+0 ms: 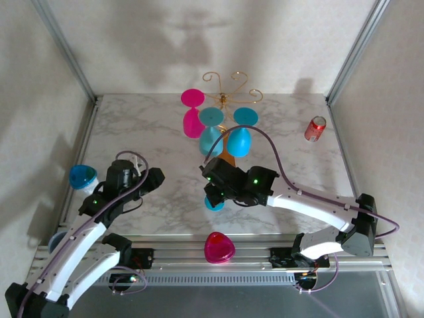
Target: Take the wine glass off the wine glass rack
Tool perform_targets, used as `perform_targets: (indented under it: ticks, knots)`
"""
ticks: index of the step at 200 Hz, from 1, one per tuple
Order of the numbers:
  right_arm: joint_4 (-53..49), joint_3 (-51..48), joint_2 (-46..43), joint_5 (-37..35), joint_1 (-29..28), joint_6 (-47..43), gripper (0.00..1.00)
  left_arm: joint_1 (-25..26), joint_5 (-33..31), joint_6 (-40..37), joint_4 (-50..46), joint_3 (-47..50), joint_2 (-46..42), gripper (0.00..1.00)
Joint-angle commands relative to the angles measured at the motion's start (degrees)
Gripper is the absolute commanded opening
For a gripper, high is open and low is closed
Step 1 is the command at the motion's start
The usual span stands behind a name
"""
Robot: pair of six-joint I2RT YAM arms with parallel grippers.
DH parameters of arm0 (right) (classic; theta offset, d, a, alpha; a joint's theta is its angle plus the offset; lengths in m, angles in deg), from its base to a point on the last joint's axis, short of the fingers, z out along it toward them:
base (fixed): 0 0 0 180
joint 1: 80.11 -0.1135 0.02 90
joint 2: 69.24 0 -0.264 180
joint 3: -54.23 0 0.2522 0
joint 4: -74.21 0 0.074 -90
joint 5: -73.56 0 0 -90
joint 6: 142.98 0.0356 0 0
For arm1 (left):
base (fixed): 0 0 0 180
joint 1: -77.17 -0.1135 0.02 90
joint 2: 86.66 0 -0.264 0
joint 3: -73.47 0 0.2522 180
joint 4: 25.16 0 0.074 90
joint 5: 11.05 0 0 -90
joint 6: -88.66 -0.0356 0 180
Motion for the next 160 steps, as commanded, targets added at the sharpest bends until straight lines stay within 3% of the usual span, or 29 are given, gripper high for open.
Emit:
perform_targets:
  ticks: [1, 160]
  knots:
    - [-0.75, -1.43, -0.72, -4.03, -0.29, 2.52, 0.00, 1.09, -2.18, -3.57, 1.41, -2.29, 1.40, 0.35]
    - [4.04, -0.52, 7.56, -3.02, 0.05, 0.84, 0.00, 2.62, -3.53, -4.21, 2.86, -0.71, 3.47, 0.35]
